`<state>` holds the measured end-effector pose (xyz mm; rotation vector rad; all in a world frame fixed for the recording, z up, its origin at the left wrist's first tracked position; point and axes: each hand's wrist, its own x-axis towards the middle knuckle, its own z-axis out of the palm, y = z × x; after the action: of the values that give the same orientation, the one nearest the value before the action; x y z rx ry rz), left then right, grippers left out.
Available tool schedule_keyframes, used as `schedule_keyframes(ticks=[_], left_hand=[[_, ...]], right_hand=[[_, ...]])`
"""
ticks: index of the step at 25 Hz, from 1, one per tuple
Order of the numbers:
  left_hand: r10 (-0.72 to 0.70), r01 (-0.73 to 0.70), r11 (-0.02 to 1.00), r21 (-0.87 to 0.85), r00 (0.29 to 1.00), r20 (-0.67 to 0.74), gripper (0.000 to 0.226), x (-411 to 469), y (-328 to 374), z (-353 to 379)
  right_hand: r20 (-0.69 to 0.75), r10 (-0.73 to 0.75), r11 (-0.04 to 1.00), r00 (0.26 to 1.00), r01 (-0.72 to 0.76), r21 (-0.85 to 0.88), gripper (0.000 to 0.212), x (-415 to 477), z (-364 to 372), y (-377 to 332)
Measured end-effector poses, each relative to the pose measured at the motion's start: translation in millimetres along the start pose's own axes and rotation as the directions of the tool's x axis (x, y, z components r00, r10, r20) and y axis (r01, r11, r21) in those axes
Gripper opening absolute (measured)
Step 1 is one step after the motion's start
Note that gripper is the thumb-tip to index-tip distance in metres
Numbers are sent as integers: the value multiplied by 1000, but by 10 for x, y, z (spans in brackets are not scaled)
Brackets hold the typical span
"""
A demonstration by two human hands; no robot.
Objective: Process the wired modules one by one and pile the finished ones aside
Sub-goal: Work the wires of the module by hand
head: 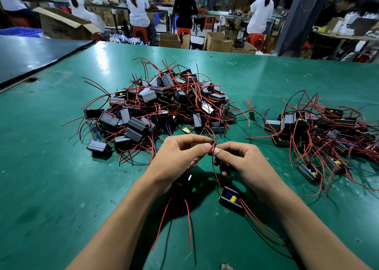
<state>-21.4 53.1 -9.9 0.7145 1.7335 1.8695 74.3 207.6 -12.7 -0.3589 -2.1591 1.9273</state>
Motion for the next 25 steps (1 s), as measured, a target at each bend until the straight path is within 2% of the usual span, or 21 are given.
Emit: schedule_keyframes(ticks=[5,10,12,14,16,21,25], left_hand=[[41,-39,998,57,999,-35,4,-1,-13,15],[81,-75,995,69,993,-90,3,4,-18,34],[90,-83,994,75,991,-103,2,7,-21,33],[102,-91,991,98,989,-110,1,3,-19,30],[117,-105,989,106,987,-112,2,3,-12,21],[120,-110,990,90,986,-114,2,-2,9,15],[53,-49,997,64,997,-64,4,-17,7,16]], right_hand=[[21,-12,1000,1000,11,4,25,-15,24,-16],[40,-23,1000,999,22,19,28,-15,48,-13],[42,-25,1000,999,25,0,22,-20,34,-8],[15,-65,993,998,66,-95,8,-24,11,11],[-21,-129,977,991,124,-175,8,-21,-4,37],[-92,-270,951,959,251,-179,12,-9,9,37],[-75,-312,940,947,296,-169,11,-2,20,30]])
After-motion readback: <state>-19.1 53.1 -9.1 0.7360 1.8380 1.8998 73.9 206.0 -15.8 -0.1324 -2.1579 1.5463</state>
